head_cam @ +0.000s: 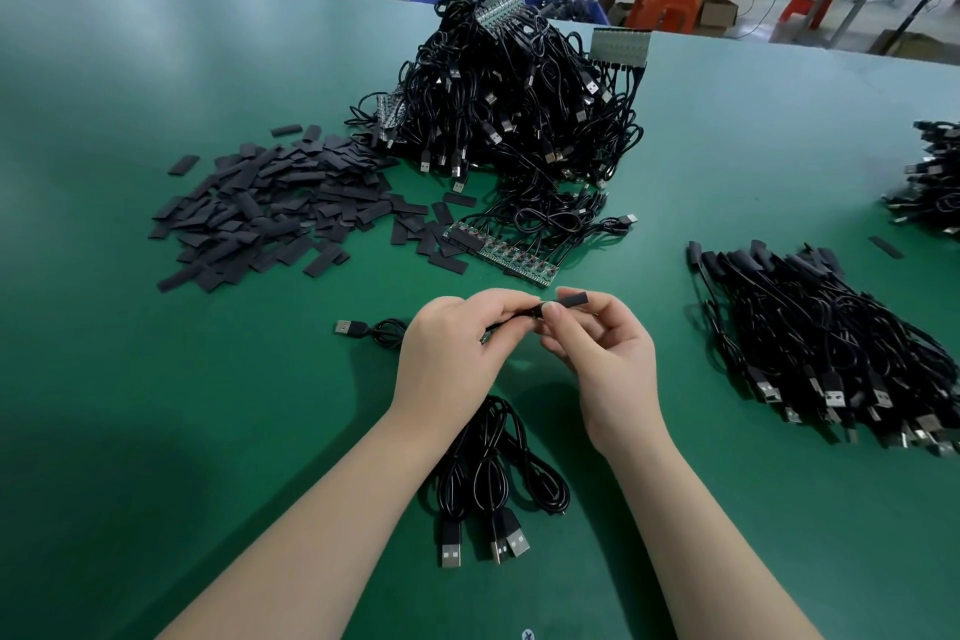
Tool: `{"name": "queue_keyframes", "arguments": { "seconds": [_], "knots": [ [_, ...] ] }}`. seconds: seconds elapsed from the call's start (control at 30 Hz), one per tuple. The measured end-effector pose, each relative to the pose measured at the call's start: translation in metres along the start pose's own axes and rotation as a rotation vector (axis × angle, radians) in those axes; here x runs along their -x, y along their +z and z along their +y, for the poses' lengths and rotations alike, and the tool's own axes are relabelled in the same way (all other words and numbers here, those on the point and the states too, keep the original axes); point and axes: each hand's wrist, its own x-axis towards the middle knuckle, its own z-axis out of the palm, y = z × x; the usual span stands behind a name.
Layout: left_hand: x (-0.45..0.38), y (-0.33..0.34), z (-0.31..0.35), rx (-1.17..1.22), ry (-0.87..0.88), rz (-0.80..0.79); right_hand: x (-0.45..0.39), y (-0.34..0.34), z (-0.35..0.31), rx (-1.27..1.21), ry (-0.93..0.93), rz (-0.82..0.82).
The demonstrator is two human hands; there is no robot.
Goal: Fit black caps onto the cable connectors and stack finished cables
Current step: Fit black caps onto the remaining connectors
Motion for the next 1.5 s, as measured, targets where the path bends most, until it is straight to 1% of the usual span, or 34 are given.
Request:
{"name": "queue_keyframes", "arguments": {
  "seconds": [0.1, 0.23, 0.43, 0.6, 0.73, 0.87, 1.0, 1.13, 1.2, 1.3, 1.37, 1.5],
  "knots": [
    [0.0, 0.0, 0.002, 0.012, -0.017, -0.011, 0.002, 0.001, -0.001, 0.015, -0.056, 0.012],
    [0.001, 0.0, 0.001, 0.03, -0.05, -0.005, 0.005, 0.005, -0.001, 0.177, -0.135, 0.02],
    [0.001, 0.0, 0.001, 0.042, -0.09, 0.03, 0.008, 0.006, -0.001, 0.33, -0.232, 0.047],
    [0.001, -0.001, 0.0, 0.042, -0.121, 0.02, 0.008, 0.004, 0.003, 0.47, -0.244, -0.009],
    [0.001, -0.001, 0.001, 0.057, -0.162, 0.012, 0.008, 0.006, 0.004, 0.496, -0.253, -0.01],
    [0.0, -0.002, -0.002, 0.035, -0.166, 0.008, 0.008, 0.005, 0.005, 0.528, -0.244, -0.031],
    [0.0, -0.001, -0.001, 0.045, -0.151, 0.019, 0.008, 0.008, 0.007, 0.46, -0.157, -0.055],
    [0.001, 0.002, 0.002, -0.016, -0.099, 0.023, 0.008, 0.01, 0.003, 0.475, -0.224, -0.027],
    [0.001, 0.001, 0.002, -0.017, -0.103, 0.028, 0.007, 0.008, -0.001, 0.403, -0.196, 0.003],
    [-0.001, 0.0, 0.0, -0.044, -0.087, 0.003, 0.005, 0.005, -0.005, 0.241, -0.108, 0.075],
    [-0.002, 0.001, -0.001, -0.066, -0.066, 0.004, 0.003, 0.003, -0.005, 0.192, -0.074, 0.103],
    [-0.001, 0.001, -0.001, -0.054, -0.059, -0.003, 0.004, 0.003, -0.004, 0.251, -0.1, 0.043]
  ]
}}
